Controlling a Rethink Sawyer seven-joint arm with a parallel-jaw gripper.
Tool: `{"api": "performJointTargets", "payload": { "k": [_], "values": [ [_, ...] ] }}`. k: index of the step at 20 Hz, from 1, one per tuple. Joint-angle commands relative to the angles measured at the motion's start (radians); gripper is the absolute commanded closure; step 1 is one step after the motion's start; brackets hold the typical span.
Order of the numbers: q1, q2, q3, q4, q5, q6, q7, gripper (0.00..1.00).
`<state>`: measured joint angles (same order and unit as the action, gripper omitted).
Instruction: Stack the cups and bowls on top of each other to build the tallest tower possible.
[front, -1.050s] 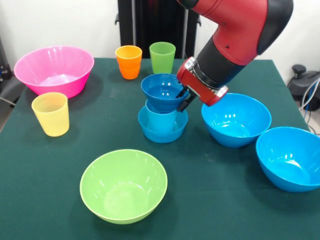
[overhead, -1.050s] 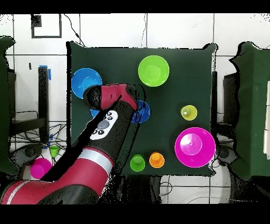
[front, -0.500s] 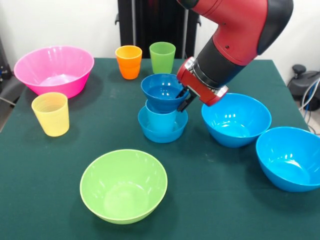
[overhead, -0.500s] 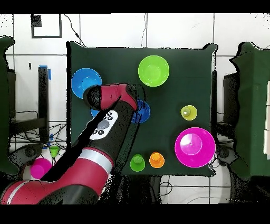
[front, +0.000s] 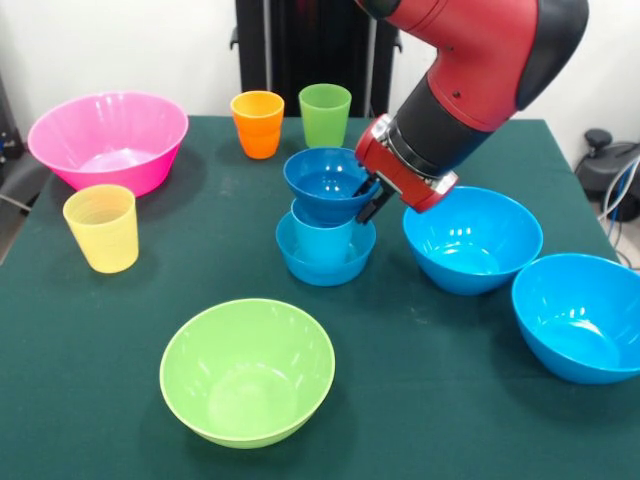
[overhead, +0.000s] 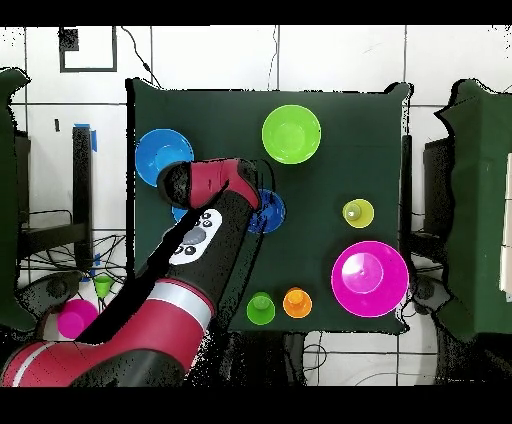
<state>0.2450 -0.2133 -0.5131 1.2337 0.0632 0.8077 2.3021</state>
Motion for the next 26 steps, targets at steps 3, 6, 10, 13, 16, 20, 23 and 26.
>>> {"api": "performJointTargets", "payload": {
  "k": [3, 6, 10, 13, 16, 20, 23, 26],
  "values": [
    [-0.002, 0.044, 0.128, 0.036, -0.03, -0.101, 0.059, 1.0],
    [-0.006, 0.047, 0.127, 0.034, -0.033, -0.104, 0.051, 1.0],
    [-0.006, 0.055, 0.117, 0.026, -0.039, -0.111, 0.05, 1.0],
    [-0.004, 0.062, 0.107, 0.018, -0.047, -0.123, 0.051, 1.0],
    [-0.004, 0.064, 0.102, 0.015, -0.051, -0.124, 0.047, 1.0],
    [-0.002, 0.063, 0.099, 0.016, -0.05, -0.12, 0.046, 1.0],
    [-0.001, 0.061, 0.091, 0.014, -0.05, -0.098, 0.046, 1.0],
    [-0.012, 0.055, 0.098, 0.008, -0.052, -0.064, 0.018, 1.0]
  ]
}}
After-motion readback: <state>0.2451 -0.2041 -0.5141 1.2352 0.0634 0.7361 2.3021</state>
